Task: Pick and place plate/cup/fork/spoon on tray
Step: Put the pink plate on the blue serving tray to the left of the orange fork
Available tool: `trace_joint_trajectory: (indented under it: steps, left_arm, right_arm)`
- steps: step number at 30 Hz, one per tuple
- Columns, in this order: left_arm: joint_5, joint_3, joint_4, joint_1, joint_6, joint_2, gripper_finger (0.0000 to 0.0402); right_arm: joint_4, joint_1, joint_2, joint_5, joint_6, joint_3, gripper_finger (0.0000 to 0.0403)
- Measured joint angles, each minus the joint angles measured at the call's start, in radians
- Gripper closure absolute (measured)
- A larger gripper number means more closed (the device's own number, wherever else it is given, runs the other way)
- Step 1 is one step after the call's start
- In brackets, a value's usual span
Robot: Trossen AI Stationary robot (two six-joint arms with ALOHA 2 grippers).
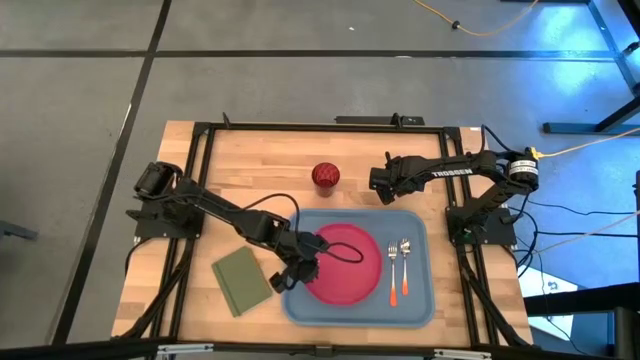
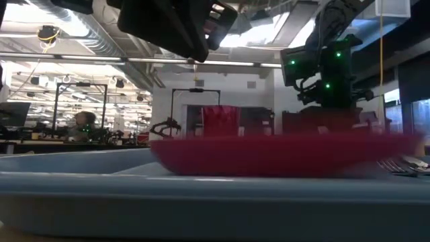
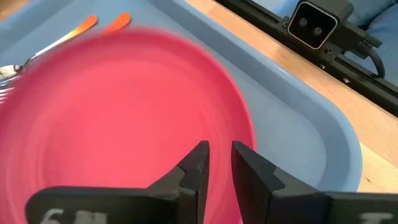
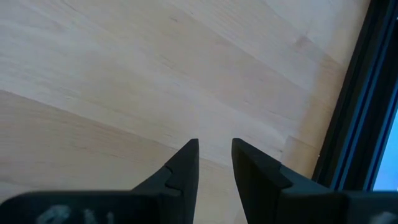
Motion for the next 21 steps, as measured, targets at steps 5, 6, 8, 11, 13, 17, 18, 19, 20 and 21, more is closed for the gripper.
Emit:
trace_joint_trajectory:
  steps: [5, 6, 8, 11, 13, 17, 18, 19, 20, 21]
  left_arm:
    - [-0.059, 0.0, -0.03, 0.0, -0.001, -0.004, 0.0339]
    - [-0.089, 0.0, -0.058, 0.0, -0.006, -0.012, 0.0339]
    - [-0.15, 0.003, -0.098, 0.0, -0.045, -0.023, 0.0339]
    - [-0.22, 0.0, -0.244, 0.003, -0.13, -0.036, 0.0339]
    - [-0.225, 0.0, -0.301, 0.007, -0.175, -0.037, 0.0339]
    - [-0.223, -0.014, -0.353, 0.006, -0.252, -0.037, 0.0343]
    - [-0.222, -0.024, -0.353, 0.006, -0.262, -0.037, 0.0343]
    - [-0.221, -0.037, -0.358, 0.006, -0.273, -0.037, 0.0343]
    - [-0.222, -0.049, -0.356, 0.006, -0.283, -0.036, 0.0344]
    - [-0.223, -0.064, -0.34, 0.007, -0.292, -0.036, 0.0344]
  right_arm:
    - [0.0, 0.0, 0.0, 0.0, 0.0, 0.0, 0.0302]
    - [0.0, 0.0, 0.0, 0.0, 0.0, 0.0, 0.0302]
    - [-0.001, 0.0, 0.0, 0.001, 0.0, 0.0, 0.0302]
    - [-0.004, 0.0, 0.0, 0.002, 0.0, 0.0, 0.0302]
    - [-0.006, 0.0, 0.0, 0.002, -0.001, 0.0, 0.0302]
    - [-0.011, 0.0, 0.0, 0.002, -0.001, 0.0, 0.0302]
    - [-0.011, 0.0, 0.0, 0.002, -0.001, 0.0, 0.0302]
    - [-0.011, 0.0, 0.0, 0.002, -0.001, 0.0, 0.0302]
    - [-0.011, 0.0, 0.0, 0.002, -0.001, 0.0, 0.0302]
    - [-0.011, 0.0, 0.0, 0.002, 0.0, 0.0, 0.0302]
